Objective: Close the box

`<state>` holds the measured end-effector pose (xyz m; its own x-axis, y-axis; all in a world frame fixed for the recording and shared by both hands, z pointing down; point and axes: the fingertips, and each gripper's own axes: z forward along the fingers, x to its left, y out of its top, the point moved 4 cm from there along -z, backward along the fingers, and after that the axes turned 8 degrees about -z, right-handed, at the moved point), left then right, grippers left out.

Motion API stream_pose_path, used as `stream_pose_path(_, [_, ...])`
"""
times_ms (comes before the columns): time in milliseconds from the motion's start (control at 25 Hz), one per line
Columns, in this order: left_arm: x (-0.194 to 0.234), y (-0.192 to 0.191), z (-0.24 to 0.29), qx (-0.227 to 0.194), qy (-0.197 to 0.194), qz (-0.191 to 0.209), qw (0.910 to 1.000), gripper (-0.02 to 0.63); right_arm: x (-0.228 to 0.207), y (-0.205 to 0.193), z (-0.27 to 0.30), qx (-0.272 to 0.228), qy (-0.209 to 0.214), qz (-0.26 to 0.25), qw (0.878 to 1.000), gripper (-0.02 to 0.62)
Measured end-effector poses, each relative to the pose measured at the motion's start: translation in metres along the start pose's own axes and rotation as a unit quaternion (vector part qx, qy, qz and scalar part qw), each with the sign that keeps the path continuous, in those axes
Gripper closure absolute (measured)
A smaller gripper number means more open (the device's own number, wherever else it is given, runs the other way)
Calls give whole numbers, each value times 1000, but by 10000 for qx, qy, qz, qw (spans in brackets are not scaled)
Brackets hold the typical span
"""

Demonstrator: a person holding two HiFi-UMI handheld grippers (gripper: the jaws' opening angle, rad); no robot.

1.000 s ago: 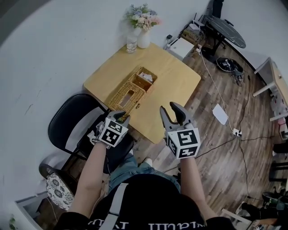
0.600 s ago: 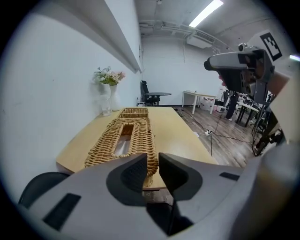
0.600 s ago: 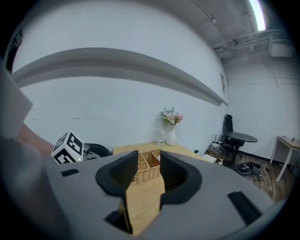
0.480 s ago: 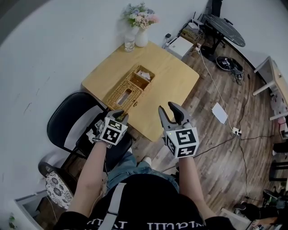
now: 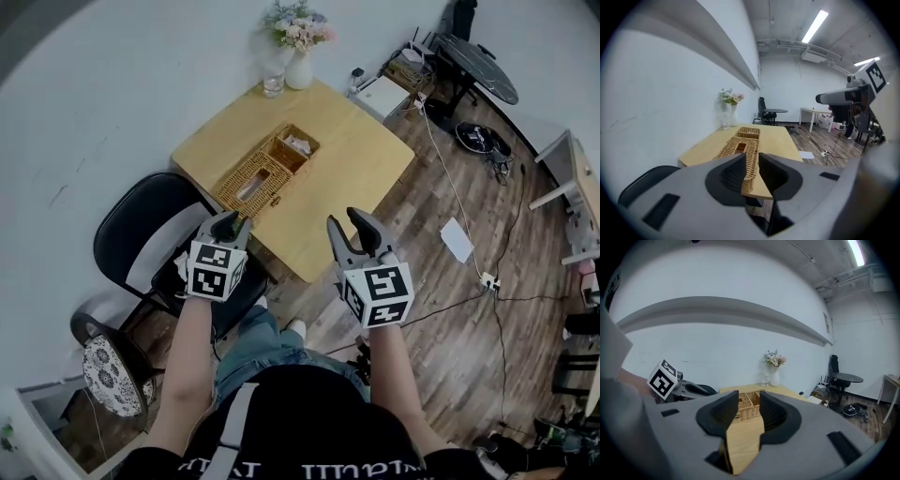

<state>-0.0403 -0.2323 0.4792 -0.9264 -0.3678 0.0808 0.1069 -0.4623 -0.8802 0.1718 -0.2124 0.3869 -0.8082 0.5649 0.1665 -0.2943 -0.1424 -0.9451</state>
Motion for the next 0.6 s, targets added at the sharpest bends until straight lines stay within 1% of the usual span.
stream_pose_path(120, [-5,12,-19,-354,219,-142,9990,520,-1,2,-11,-198,142,-31,9997,446])
stream_pose_path(240, [-12,20,-38,-598,363,-87,9975,488,-1,5,-19,-317,203,-84,9993,446])
stream_pose_path(360, [-11,30,-58,-908,579,-38,9942,480,0,10,-23,-403,178,-115,9990,446])
stream_pose_path(440, [-10,39,-67,-1066,627,-62,9923,465,-1,14,-25,-478,158,-117,9987,446])
stream_pose_path(520, [-9,47,-76,-1173,624,-54,9911,423,1,19,-28,-539,146,-121,9984,446])
stream_pose_path(600, [-6,57,-87,-1371,692,18,9881,417,4,25,-30,-615,123,-128,9979,446])
